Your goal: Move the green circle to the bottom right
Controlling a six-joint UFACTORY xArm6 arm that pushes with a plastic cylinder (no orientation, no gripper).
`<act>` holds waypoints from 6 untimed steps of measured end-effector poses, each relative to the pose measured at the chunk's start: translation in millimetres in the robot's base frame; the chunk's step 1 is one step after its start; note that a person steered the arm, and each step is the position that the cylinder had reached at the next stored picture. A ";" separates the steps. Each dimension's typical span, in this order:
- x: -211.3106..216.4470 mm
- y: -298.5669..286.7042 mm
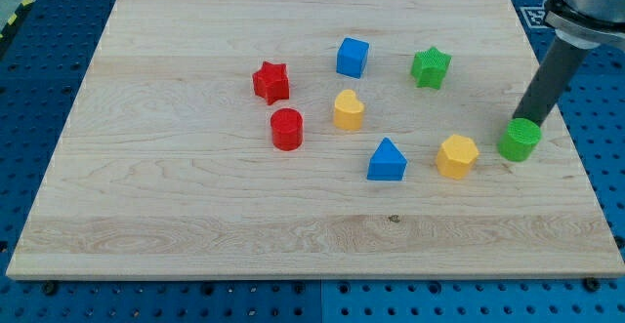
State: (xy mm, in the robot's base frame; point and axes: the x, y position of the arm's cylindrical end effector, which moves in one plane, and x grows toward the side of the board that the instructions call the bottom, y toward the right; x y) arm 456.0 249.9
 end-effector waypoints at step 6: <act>22.3 -50.2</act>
